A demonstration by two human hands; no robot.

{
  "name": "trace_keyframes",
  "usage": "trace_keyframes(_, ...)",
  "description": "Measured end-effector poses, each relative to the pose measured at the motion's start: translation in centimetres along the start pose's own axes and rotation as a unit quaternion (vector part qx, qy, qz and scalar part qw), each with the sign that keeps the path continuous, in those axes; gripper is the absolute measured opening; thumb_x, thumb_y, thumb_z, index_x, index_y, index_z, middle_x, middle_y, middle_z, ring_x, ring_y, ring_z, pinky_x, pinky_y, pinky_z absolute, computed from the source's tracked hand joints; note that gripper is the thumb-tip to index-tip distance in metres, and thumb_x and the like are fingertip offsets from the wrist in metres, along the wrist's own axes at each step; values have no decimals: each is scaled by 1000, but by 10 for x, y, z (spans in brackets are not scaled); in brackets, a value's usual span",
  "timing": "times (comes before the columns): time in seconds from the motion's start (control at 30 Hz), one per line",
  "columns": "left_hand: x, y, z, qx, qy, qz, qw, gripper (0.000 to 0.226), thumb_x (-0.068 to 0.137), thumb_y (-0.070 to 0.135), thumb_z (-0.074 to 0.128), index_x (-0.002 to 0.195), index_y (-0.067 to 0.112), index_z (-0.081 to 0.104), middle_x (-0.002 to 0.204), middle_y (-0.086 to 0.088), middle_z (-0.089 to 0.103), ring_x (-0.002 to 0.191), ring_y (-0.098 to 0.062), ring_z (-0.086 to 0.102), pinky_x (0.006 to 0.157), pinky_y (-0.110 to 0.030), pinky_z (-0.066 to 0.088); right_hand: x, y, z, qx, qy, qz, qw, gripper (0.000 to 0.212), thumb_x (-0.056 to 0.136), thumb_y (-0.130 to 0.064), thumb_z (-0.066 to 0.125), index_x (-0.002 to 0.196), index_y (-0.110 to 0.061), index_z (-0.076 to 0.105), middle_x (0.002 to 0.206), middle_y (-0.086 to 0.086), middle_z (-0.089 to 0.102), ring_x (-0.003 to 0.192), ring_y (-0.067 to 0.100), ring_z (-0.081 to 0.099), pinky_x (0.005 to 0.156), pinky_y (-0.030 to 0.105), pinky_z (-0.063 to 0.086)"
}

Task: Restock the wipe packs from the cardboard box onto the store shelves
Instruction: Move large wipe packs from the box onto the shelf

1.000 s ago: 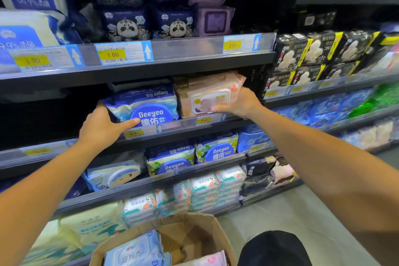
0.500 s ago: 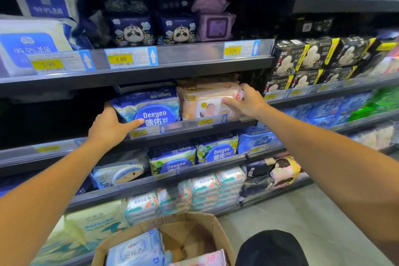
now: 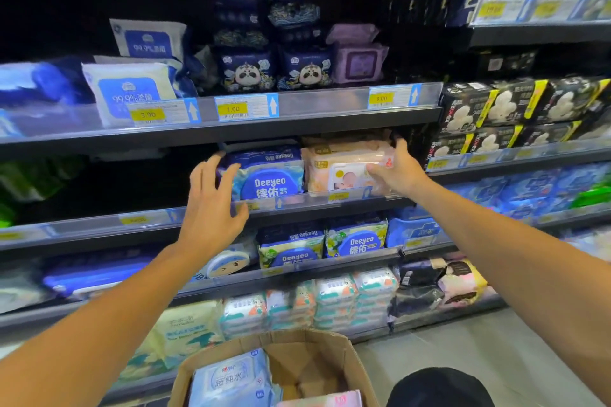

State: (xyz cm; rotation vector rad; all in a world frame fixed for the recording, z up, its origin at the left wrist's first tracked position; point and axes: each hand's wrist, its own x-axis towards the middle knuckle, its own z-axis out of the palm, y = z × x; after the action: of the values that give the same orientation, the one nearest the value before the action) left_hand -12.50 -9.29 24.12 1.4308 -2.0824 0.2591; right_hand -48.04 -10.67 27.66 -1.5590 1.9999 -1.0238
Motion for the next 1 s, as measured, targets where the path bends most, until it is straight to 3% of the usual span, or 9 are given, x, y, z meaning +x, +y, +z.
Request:
trace_keyframes(0.1,-5,9,7,39,-12,74,996,69,85,23,70,148,14,43,156,-9,33,140,-38,28,112,-52,38,-29,1,8,-83,150,-139,975,77,91,-34,68,153,-11,28,155,12,34,143,33,31,116,47,33)
trace_keyframes(0.2,-7,26,17,64,-50,52,995,73,92,40,60,156,22,29,164,-5,21,148,-38,16,117,-52,32,-51,15,28,-204,130,-293,925,60,97,-46,45,152,-24,34,157,12,28,143,39,27,114,54,34)
trace_keyframes(0.33,-6,41,29,108,-97,8,989,73,97,59,40,159,33,12,168,-2,-2,152,-38,-10,123,-49,22,-55,16,51,-290,61,-261,919,63,97,-58,35,156,-37,23,163,11,16,146,51,12,115,65,24)
trace_keyframes(0.47,0,34,29,69,-90,1,994,67,95,60,43,156,37,26,168,8,3,154,-29,-8,101,-43,51,-39,20,45,-348,44,-266,898,69,94,-68,26,157,-39,18,162,12,18,144,52,17,117,63,22)
trace_keyframes(0.57,1,19,25,81,-93,41,991,65,93,58,49,153,40,31,167,9,9,154,-28,0,95,-44,56,-32,28,35,-362,27,-277,890,69,95,-64,36,157,-39,16,161,12,18,145,50,16,115,62,27)
trace_keyframes(0.67,1,16,23,76,-114,44,990,67,93,56,51,154,39,30,167,6,8,154,-31,-1,104,-46,48,-35,25,30,-362,10,-281,889,70,94,-67,32,156,-36,22,161,13,20,143,52,17,114,63,26)
trace_keyframes(0.83,-5,35,17,94,-112,57,988,66,96,48,50,155,26,30,166,-3,15,153,-35,4,123,-49,17,-62,25,35,-360,46,-285,887,66,99,-57,34,153,-18,33,158,13,32,145,43,25,114,58,31)
trace_keyframes(0.9,-15,36,26,107,-119,82,984,68,99,47,47,158,25,22,165,-4,20,154,-31,8,125,-46,13,-69,35,41,-368,45,-292,882,70,100,-56,28,156,-14,28,159,11,33,145,36,31,114,51,35)
trace_keyframes(1.0,-19,36,41,142,-150,77,975,75,100,53,37,160,24,3,167,-3,10,155,-28,0,125,-46,7,-67,45,51,-363,40,-285,886,74,100,-55,33,159,-13,17,165,7,19,150,31,25,118,44,30)
